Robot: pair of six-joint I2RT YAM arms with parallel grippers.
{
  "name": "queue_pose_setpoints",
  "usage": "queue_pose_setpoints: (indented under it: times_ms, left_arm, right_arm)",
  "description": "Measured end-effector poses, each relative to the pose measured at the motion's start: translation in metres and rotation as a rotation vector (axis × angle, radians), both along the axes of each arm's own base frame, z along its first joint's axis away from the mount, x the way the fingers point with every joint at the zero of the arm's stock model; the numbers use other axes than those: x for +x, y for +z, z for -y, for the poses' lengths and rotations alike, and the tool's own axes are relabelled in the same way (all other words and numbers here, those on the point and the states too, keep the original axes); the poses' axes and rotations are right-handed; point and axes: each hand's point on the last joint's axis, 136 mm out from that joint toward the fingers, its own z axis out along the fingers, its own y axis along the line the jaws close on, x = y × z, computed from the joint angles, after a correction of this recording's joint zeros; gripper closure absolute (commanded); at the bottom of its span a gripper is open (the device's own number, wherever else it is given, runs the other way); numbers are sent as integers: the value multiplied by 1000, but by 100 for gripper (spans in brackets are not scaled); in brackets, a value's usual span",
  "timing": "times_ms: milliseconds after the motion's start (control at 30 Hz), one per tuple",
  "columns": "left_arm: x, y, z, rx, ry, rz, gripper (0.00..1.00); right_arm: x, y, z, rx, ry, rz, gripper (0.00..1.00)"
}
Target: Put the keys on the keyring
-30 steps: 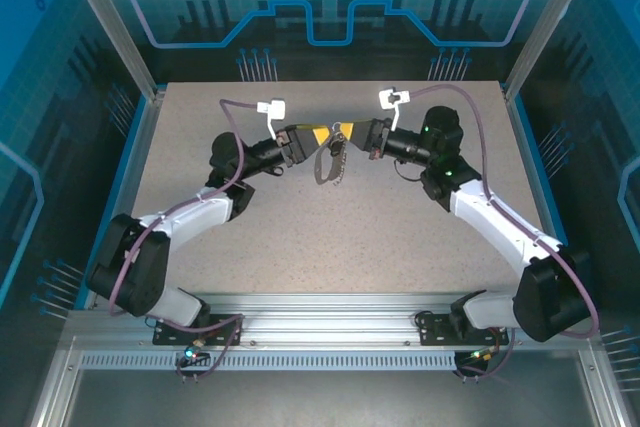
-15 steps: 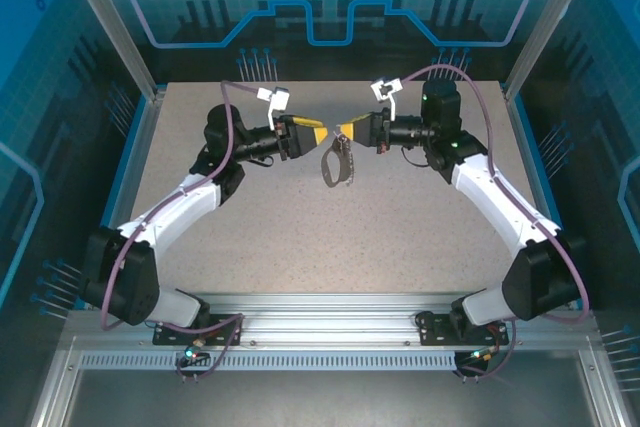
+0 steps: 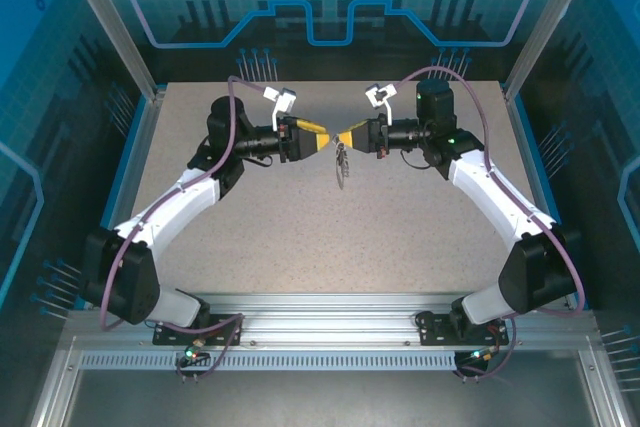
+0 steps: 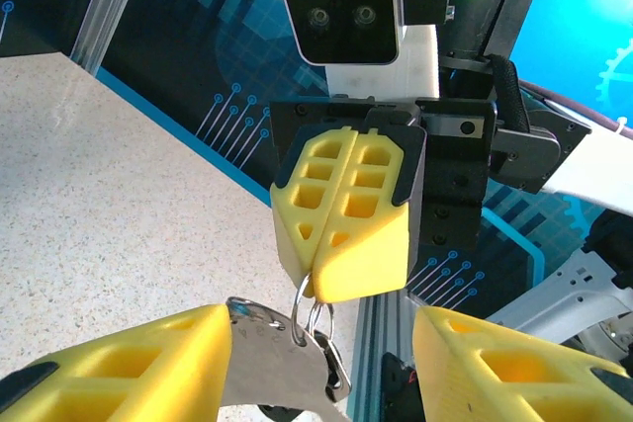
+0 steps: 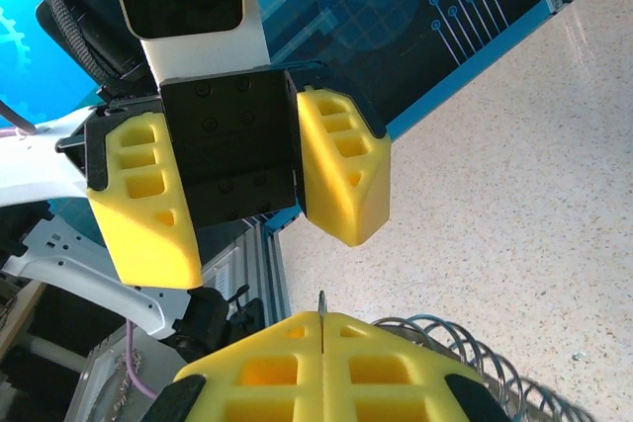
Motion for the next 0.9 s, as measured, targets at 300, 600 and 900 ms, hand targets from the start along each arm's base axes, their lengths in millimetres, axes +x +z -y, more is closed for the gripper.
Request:
queue_pose_setpoints:
  times_ms: [300,600,900]
  left_arm:
    - [3,-9,3,4,-19,-22,57]
    - [0,-15,11,8,-42,-38,62]
    - [1,-18,14,8,-48,-45,71]
  right_arm:
    - [0,-1,-1,1,5,-2,100]
    - [1,-2,-2,1,5,-1,100]
    - [2,-4,-2,0,6,-5,100]
